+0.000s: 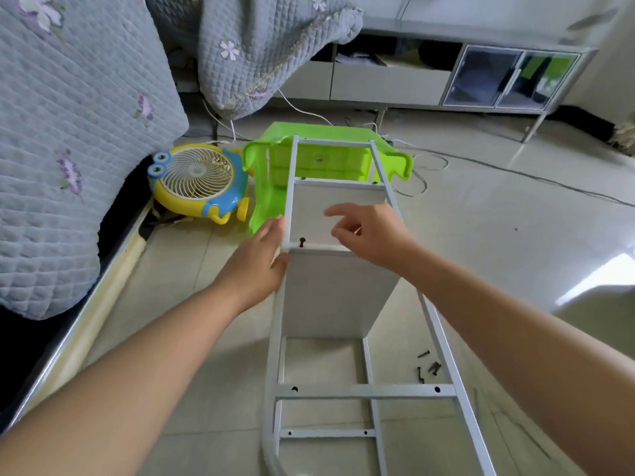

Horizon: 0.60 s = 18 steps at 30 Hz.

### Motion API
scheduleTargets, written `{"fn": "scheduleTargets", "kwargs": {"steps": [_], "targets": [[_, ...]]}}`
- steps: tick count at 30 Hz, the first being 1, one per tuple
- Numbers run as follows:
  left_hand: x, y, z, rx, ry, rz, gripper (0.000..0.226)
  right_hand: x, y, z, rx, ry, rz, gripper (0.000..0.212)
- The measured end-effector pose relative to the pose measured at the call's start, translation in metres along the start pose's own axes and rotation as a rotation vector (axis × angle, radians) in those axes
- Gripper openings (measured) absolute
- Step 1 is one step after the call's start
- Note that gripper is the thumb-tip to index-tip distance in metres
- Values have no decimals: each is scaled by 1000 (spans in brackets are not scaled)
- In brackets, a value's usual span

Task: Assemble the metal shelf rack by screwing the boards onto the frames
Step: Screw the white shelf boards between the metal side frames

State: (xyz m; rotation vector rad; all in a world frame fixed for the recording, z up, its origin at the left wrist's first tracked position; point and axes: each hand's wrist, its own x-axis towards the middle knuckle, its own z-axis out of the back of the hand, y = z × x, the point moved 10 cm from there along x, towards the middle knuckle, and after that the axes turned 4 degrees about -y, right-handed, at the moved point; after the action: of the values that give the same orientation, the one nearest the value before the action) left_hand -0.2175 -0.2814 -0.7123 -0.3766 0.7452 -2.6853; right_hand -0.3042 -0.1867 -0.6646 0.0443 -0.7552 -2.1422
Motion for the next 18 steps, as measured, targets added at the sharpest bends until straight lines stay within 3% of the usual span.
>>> {"fn": "scheduleTargets", "kwargs": {"steps": [5,7,8,10,12,16,18], "targets": [[7,-48,4,258,-36,-300,69,-49,-109,52,172,-333,-318,21],[9,-63,-16,358,14,-386,66,-81,-157,53,94,-334,-426,23],[10,-74,-23,390,5,-419,61,-97,-177,44,-35,-231,-463,24],[10,-91,-42,431,42,-427,57,-142,-216,6,-339,129,-537,29],[13,-94,-65,505,127,-363,54,-194,-252,-32,-466,396,-612,31],[11,-90,-91,620,195,-282,57,-281,-299,-87,-459,613,-798,35],[11,-88,-92,662,193,-257,58,-308,-306,-100,-469,633,-859,35]]}}
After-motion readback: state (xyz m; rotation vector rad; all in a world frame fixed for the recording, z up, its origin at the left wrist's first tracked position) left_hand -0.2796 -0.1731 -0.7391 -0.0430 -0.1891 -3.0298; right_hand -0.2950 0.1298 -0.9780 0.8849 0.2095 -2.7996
